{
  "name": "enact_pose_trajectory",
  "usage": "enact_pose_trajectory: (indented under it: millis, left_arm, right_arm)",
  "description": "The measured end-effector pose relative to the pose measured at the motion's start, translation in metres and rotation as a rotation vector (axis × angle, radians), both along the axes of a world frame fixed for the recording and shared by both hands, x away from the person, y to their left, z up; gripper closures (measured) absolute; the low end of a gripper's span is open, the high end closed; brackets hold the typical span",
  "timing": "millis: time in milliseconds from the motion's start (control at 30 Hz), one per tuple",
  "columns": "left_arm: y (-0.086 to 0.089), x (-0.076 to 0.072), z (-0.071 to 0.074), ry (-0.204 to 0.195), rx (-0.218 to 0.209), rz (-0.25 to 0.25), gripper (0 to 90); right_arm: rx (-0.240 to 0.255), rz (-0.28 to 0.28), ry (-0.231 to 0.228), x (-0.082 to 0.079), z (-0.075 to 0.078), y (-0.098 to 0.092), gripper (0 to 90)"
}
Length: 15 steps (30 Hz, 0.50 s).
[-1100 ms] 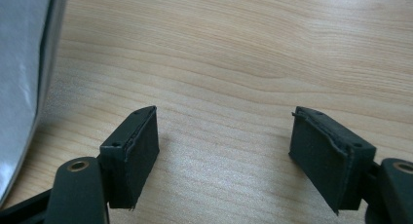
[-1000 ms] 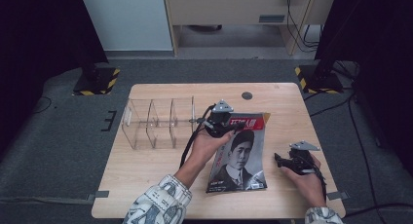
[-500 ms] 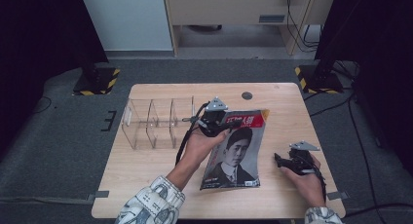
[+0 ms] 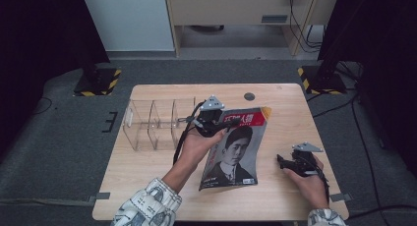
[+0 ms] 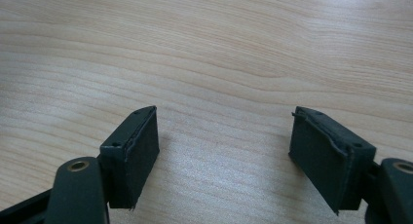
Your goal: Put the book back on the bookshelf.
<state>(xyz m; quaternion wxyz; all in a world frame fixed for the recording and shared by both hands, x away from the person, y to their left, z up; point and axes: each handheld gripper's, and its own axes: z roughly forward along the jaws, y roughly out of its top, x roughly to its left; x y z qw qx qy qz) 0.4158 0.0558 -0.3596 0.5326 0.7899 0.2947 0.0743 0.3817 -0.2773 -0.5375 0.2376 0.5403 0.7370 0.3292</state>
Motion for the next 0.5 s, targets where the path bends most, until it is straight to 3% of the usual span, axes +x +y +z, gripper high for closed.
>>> enact_pose_trajectory:
  millis: [500]
  left_arm:
    - [0.012, -0.007, 0.014, -0.012, -0.024, 0.000, 86.6]
  right_arm:
    - [0.001, 0.005, 0.001, 0.000, 0.000, 0.000, 26.4]
